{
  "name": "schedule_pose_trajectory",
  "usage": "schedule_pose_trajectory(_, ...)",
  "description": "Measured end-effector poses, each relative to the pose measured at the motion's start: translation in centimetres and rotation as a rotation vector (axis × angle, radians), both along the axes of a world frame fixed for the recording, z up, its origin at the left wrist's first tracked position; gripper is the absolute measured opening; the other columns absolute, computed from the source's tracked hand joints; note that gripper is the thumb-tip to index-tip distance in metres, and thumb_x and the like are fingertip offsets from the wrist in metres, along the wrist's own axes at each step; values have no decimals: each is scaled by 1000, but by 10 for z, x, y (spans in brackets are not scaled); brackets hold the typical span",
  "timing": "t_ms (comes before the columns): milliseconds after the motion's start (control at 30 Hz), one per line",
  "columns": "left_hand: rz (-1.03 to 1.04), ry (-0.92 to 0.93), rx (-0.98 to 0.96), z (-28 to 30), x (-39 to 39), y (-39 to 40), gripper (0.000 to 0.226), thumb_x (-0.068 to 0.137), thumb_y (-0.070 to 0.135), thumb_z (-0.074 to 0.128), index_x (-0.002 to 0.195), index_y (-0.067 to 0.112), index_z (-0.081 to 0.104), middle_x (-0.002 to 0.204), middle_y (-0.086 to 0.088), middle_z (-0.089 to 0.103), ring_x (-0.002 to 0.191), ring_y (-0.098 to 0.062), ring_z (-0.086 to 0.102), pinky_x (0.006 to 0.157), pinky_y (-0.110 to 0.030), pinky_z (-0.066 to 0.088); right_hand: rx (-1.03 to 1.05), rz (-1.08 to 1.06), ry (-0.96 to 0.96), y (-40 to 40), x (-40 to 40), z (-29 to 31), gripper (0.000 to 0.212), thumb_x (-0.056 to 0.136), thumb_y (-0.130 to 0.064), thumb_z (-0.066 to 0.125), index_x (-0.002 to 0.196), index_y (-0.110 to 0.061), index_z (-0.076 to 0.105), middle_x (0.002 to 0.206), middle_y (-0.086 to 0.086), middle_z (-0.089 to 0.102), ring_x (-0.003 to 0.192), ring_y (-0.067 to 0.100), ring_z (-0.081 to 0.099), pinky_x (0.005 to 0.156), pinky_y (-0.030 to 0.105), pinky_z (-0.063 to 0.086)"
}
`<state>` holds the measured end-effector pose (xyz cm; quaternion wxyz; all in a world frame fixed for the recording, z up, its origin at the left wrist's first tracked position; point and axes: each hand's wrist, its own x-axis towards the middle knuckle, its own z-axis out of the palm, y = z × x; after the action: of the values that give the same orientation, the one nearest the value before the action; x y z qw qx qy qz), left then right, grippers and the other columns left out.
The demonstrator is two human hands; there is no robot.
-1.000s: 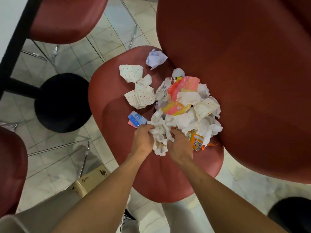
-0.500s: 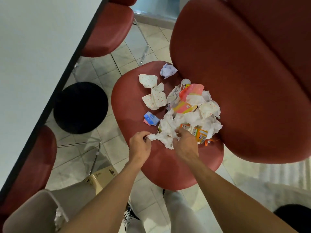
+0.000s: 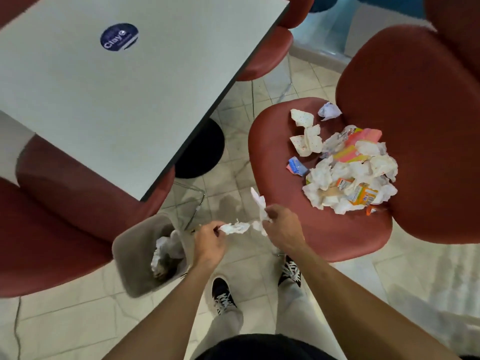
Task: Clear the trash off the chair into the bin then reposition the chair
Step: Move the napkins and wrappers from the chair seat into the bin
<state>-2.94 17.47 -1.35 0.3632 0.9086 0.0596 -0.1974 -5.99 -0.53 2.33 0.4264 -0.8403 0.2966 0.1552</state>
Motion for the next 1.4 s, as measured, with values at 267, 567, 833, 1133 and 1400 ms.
schedule_pose_trajectory(267, 235, -3, 129, 8, -29, 143, 22, 85, 6, 59, 98, 17, 74, 96, 0, 72, 91, -18, 64, 79, -18, 41, 49, 228, 29, 132, 2, -2, 36, 88, -16, 62, 124, -18, 61, 113, 1, 68, 96, 18, 63, 82, 28, 50)
schedule_pose_trajectory(567, 462, -17, 88, 1, -44, 218, 20, 82, 5, 58, 90, 18, 72, 86, -1, 72, 82, -19, 64, 72, -21, 42, 101, 417, 44, 225, 3, -11, 35, 83, -15, 61, 117, -23, 63, 106, 0, 68, 97, 21, 63, 84, 28, 49)
schedule_pose_trajectory(833, 515, -31, -17, -1, -42, 227, 33, 82, -4, 56, 107, 13, 69, 102, 0, 68, 88, -10, 61, 84, -23, 48, 134, 437, -19, 235, 13, -15, 37, 87, -20, 60, 123, -28, 58, 115, -1, 65, 99, 19, 63, 84, 30, 51)
schedule_pose_trajectory(1133, 241, 71, 51, -8, -9, 153, 36, 84, 1, 57, 116, 15, 65, 103, -8, 69, 91, -25, 65, 79, -32, 51, 52, 299, 32, 118, 18, -21, 49, 89, -20, 60, 136, -27, 48, 124, 6, 58, 98, 24, 62, 91, 35, 51)
schedule_pose_trajectory(1400, 14, 121, -14, -10, 34, 2, 39, 85, -4, 55, 120, 11, 62, 98, -1, 58, 88, -20, 56, 83, -27, 47, -9, 65, -6, -36, 22, -25, 52, 83, -18, 62, 134, -20, 51, 124, 9, 59, 114, 25, 56, 98, 38, 45)
